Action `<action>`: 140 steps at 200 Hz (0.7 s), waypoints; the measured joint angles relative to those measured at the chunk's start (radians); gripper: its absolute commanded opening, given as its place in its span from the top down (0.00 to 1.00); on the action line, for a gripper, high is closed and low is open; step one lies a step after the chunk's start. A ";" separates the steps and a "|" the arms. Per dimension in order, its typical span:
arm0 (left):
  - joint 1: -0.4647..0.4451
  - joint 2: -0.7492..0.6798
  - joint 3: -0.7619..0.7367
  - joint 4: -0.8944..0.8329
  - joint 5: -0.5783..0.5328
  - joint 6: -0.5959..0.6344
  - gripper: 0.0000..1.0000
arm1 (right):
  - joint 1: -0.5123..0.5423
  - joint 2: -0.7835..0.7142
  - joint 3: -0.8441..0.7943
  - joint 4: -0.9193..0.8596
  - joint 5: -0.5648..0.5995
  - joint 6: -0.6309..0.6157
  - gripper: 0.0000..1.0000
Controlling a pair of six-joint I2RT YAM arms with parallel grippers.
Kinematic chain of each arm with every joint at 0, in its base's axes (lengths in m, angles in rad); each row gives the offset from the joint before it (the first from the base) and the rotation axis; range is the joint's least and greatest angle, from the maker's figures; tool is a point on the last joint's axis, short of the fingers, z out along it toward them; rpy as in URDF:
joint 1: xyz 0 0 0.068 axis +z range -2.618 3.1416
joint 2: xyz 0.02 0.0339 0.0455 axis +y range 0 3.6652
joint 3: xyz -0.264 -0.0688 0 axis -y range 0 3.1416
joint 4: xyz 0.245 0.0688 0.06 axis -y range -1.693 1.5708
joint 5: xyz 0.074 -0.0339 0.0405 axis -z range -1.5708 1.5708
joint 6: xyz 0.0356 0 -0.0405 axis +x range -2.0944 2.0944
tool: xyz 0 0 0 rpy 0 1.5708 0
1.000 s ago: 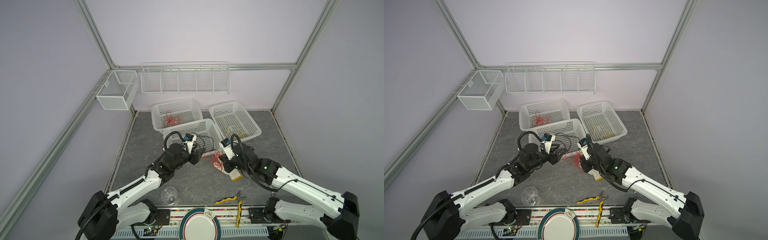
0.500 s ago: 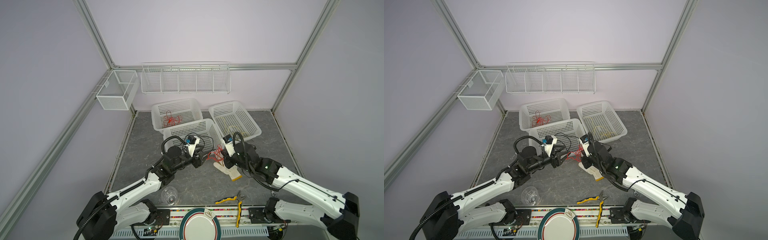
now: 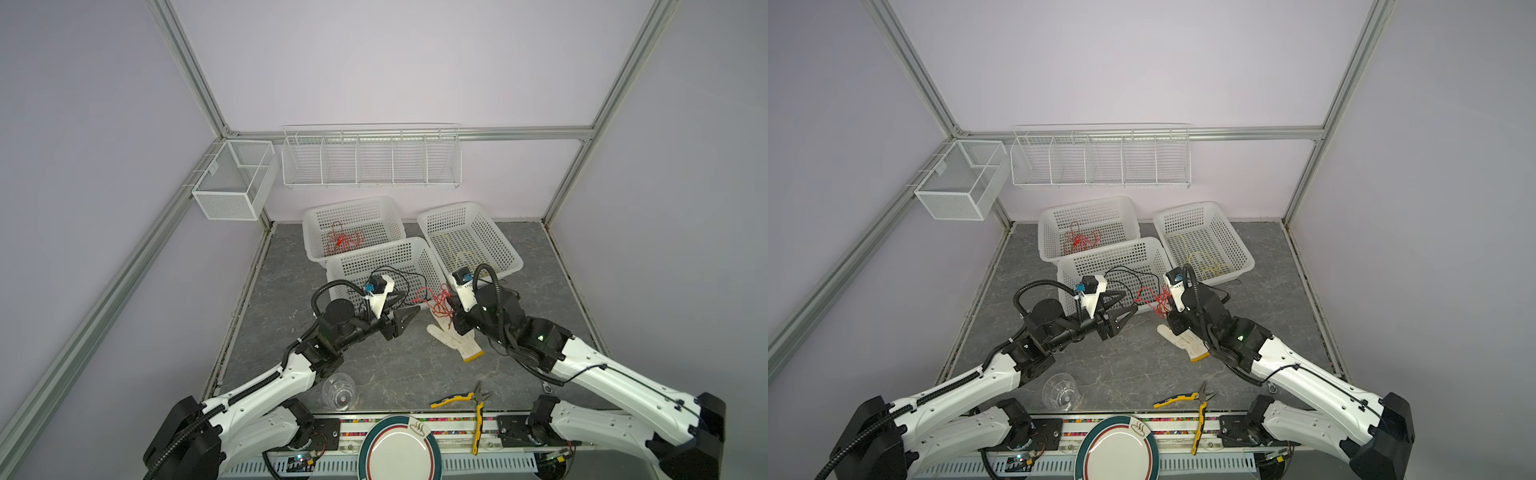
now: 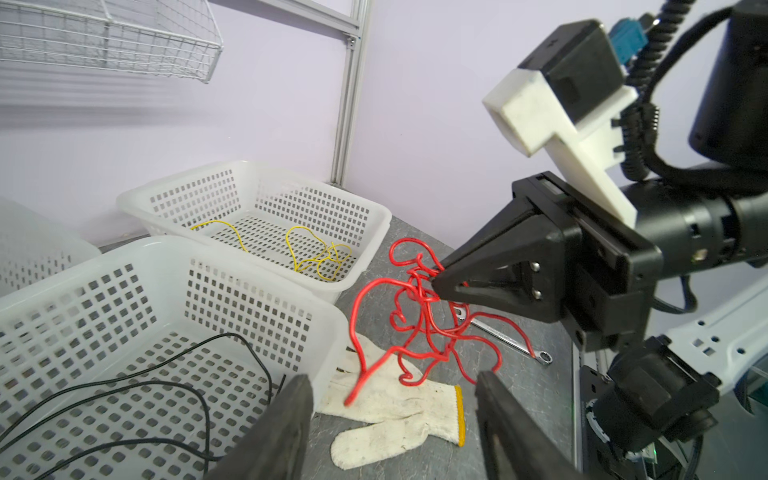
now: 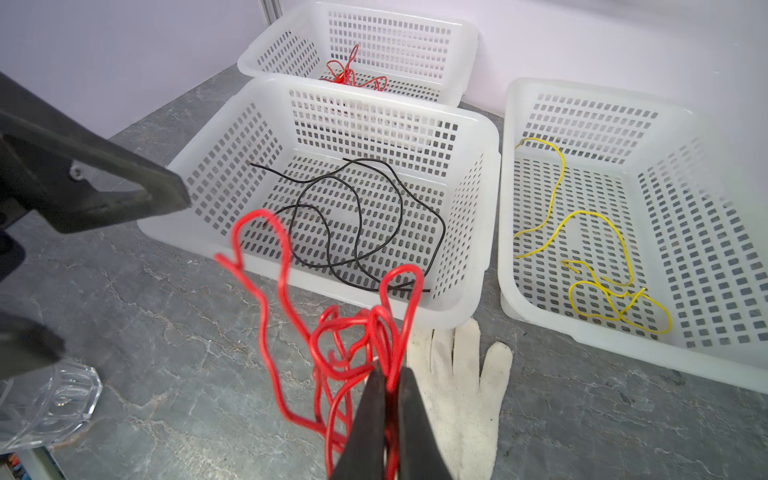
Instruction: Untangle the cables
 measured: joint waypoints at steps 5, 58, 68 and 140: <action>0.000 0.003 0.000 0.006 0.004 0.000 0.35 | 0.000 0.000 0.000 0.005 -0.008 -0.002 0.94; 0.000 0.095 0.000 0.090 0.004 -0.008 0.38 | -0.001 0.000 -0.001 0.061 -0.116 -0.018 0.94; 0.000 0.114 0.000 0.106 -0.003 -0.010 0.44 | -0.001 0.000 -0.001 0.070 -0.131 -0.021 0.94; -0.008 0.144 -0.036 0.238 -0.040 -0.029 1.00 | -0.012 0.059 -0.004 0.098 -0.046 -0.002 0.94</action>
